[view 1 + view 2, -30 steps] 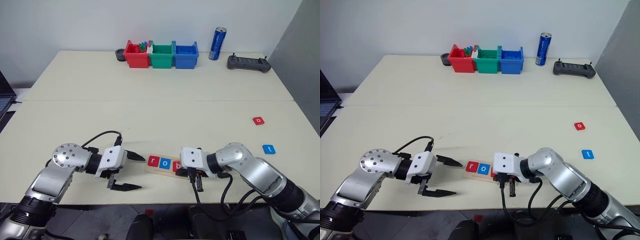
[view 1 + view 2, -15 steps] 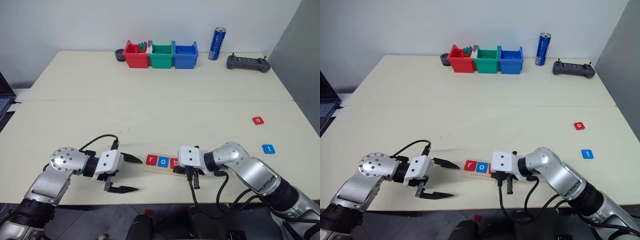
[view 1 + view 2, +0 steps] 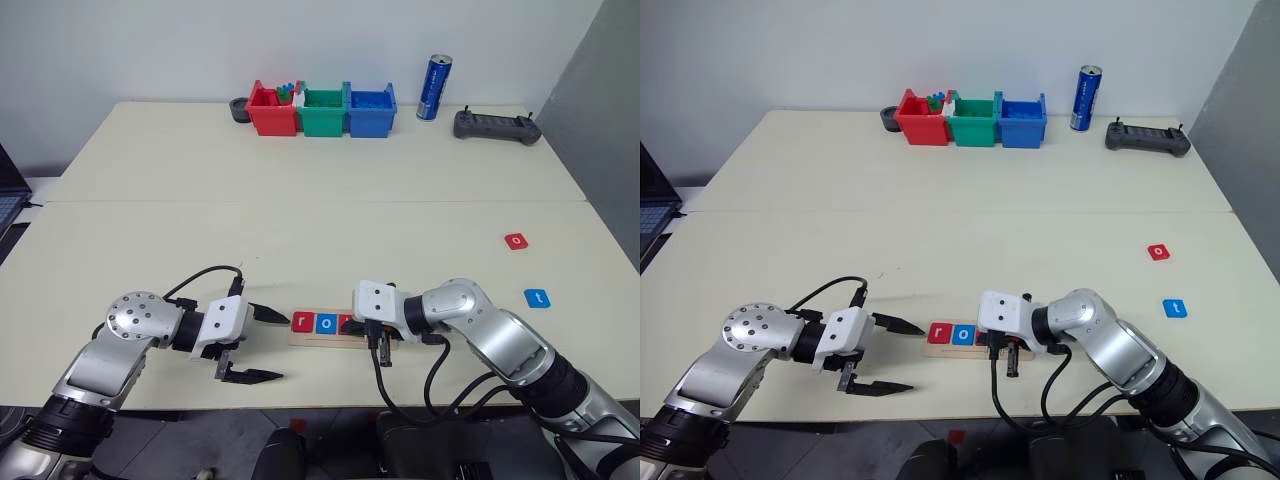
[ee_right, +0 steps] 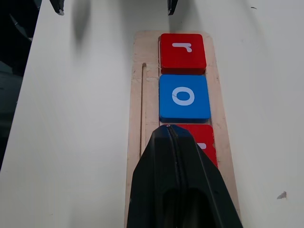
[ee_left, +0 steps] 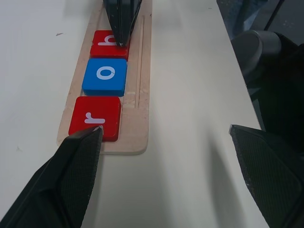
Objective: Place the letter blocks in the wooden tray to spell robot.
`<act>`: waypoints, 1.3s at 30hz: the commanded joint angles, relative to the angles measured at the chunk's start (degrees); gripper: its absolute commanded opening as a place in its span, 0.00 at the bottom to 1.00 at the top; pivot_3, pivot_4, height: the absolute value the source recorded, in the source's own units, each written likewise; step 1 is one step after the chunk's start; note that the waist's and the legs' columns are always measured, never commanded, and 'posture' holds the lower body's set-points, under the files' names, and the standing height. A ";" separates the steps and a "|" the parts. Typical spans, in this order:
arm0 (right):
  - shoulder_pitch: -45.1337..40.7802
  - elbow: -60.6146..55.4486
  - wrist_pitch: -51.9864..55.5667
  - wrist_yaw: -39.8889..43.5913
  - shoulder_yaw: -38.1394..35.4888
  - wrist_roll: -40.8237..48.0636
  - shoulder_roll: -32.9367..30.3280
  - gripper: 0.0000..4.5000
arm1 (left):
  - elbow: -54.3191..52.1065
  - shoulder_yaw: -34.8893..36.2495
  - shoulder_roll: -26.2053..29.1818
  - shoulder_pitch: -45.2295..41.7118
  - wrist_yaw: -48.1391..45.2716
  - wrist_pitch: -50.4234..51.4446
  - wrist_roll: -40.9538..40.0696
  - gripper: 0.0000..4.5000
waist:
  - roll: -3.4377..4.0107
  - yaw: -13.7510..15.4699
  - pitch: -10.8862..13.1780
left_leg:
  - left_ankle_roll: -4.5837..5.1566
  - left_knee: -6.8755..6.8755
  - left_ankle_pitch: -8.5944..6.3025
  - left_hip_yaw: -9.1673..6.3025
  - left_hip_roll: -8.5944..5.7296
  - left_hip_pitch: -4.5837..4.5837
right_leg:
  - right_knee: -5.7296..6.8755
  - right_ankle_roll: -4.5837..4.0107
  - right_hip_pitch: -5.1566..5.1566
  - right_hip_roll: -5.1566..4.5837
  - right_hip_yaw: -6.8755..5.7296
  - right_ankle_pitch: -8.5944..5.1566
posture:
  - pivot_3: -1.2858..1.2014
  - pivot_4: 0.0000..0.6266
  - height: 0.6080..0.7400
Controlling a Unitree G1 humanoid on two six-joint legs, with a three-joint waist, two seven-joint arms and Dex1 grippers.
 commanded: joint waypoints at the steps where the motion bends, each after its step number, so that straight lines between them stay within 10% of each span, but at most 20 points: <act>1: -0.45 -4.56 0.40 2.84 -3.24 2.37 -2.72 0.00 | -0.12 1.78 0.30 -0.05 -0.30 0.00 -1.50 1.00 | 0.00 0.02 0.00 | 0.00 0.00 0.00 0.00 0.00 0.00 | 0.00 0.00 0.00 0.00 0.00 0.00 | 0.52 0.24 1.00; 39: -1.94 0.92 -4.69 4.23 -3.69 -3.66 -1.86 0.00 | -1.15 3.46 0.06 0.35 -0.03 2.85 -2.67 1.00 | 0.00 0.00 0.00 | 0.00 0.00 0.00 0.00 0.00 0.01 | 0.01 -0.01 0.00 0.00 -0.01 0.00 | 0.52 0.24 1.00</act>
